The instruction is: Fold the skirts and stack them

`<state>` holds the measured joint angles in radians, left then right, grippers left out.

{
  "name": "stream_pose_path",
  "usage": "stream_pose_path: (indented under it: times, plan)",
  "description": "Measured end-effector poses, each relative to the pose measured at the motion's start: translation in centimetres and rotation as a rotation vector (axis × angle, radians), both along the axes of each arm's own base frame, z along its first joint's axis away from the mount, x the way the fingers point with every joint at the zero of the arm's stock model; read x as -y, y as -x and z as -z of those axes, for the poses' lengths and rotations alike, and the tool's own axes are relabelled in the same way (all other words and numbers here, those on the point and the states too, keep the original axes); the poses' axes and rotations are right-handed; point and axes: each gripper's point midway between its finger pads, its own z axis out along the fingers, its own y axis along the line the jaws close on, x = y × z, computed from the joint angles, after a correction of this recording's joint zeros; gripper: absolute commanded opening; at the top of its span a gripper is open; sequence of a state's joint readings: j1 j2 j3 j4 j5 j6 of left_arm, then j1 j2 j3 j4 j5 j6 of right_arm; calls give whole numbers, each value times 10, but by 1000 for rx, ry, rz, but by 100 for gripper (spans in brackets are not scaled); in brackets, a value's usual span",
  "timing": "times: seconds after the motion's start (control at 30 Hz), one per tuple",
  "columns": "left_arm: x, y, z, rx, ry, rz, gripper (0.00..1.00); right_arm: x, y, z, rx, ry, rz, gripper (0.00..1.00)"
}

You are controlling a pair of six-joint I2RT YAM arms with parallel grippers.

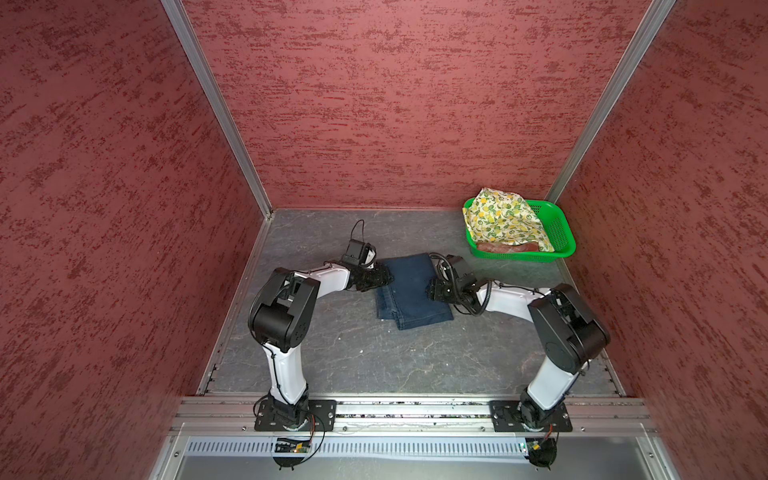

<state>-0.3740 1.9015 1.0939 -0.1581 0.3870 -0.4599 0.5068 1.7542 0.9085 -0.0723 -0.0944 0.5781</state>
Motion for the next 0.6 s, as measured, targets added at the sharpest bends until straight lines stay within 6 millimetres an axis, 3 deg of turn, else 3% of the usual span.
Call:
stream_pose_path:
  times: [0.2, 0.3, 0.4, 0.5, 0.6]
  plan:
    - [10, -3, 9, -42, 45, 5, 0, -3, -1, -1, -1, -23, 4, 69]
    - [12, -10, 6, -46, 68, -8, 0, -2, -1, -4, 2, -22, 6, 70]
    - [10, -15, 4, -60, 84, -43, 0, 0, -1, -18, 27, -20, 12, 71]
    - [2, -22, 3, -78, 103, -107, 0, 4, -1, -47, 85, -27, 20, 73]
    - [-25, -33, 1, -82, 118, -226, 0, 8, -3, -82, 169, -45, 28, 73]
